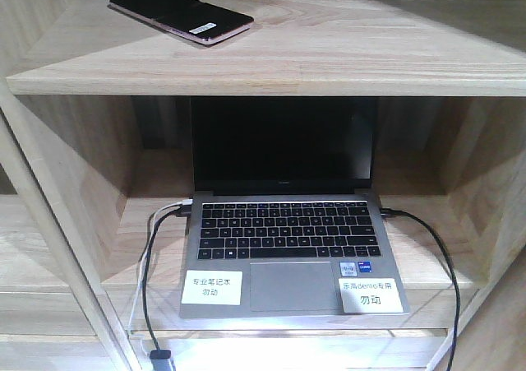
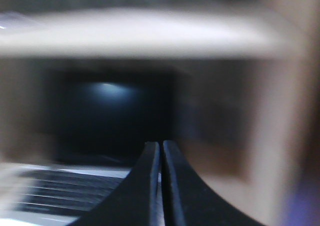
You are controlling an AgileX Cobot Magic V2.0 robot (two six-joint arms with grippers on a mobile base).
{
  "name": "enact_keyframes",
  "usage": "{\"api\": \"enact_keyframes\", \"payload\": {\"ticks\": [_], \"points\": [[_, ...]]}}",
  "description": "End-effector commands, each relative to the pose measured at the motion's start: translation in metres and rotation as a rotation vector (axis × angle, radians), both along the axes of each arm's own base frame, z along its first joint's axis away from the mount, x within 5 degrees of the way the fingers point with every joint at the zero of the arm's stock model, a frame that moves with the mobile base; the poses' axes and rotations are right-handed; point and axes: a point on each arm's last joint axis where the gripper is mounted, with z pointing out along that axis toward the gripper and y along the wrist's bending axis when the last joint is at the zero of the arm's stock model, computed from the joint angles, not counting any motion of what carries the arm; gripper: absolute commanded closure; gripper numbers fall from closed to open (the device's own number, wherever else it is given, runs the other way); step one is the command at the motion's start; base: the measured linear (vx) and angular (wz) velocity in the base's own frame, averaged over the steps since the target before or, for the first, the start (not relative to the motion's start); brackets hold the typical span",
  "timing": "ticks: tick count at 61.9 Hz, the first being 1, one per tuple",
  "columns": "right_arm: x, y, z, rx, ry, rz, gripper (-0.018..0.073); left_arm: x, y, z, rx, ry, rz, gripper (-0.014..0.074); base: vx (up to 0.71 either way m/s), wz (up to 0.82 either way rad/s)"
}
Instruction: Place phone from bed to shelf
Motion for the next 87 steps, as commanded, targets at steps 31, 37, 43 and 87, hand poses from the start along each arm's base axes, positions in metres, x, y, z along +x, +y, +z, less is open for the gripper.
{"api": "enact_keyframes", "payload": {"ticks": [31,37,43,87], "points": [[0.005,-0.009,-0.081,-0.025,-0.191,-0.162,0.0569,-0.001,0.000,0.015,-0.015,-0.105,-0.004,0.0595,0.00,0.00],[0.006,-0.009,-0.087,-0.035,-0.180,-0.161,0.0569,-0.001,0.000,0.015,-0.015,-0.105,-0.004,0.0595,0.00,0.00],[0.006,-0.009,-0.087,-0.049,-0.180,-0.161,0.0569,-0.001,0.000,0.015,-0.015,-0.105,-0.004,0.0595,0.00,0.00],[0.006,-0.009,-0.087,-0.049,-0.180,-0.161,0.0569,-0.001,0.000,0.015,-0.015,-0.105,-0.004,0.0595,0.00,0.00]]}}
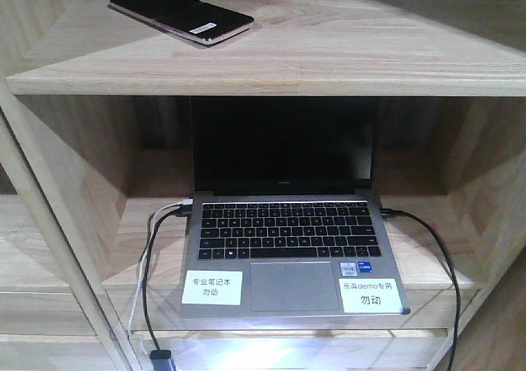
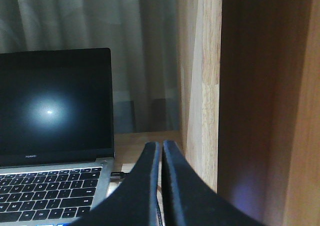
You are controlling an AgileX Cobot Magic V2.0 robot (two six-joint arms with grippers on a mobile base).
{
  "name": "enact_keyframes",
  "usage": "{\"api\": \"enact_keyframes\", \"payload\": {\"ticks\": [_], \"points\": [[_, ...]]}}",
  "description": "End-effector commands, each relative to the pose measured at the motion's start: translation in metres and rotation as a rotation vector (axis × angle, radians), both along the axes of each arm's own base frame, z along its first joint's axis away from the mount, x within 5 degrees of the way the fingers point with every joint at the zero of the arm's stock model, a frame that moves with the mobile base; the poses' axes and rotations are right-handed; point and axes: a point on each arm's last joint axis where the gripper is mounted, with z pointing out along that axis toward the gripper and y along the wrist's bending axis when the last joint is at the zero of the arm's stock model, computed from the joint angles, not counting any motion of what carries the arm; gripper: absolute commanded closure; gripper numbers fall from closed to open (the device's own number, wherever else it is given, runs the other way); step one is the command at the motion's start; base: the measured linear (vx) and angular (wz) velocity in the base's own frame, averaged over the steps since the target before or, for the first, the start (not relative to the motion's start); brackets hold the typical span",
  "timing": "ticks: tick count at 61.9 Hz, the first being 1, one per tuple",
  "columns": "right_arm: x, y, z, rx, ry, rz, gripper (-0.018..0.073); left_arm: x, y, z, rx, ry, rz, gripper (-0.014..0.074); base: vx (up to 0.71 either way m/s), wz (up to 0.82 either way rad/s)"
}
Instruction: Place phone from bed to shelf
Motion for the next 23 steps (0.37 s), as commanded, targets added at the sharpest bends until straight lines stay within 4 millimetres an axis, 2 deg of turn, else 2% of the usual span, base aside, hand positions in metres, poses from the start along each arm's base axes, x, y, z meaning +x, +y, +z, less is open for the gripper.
{"api": "enact_keyframes", "payload": {"ticks": [1,23], "points": [[0.0008,-0.0005,0.0051,-0.028,-0.064,-0.009,0.0569,-0.0009,-0.0002,0.0151,-0.015,-0.105,-0.004,0.0595,0.00,0.00],[0.0008,-0.0005,0.0051,-0.028,-0.064,-0.009,0.0569,-0.0009,-0.0002,0.0151,-0.015,-0.105,-0.004,0.0595,0.00,0.00]]}}
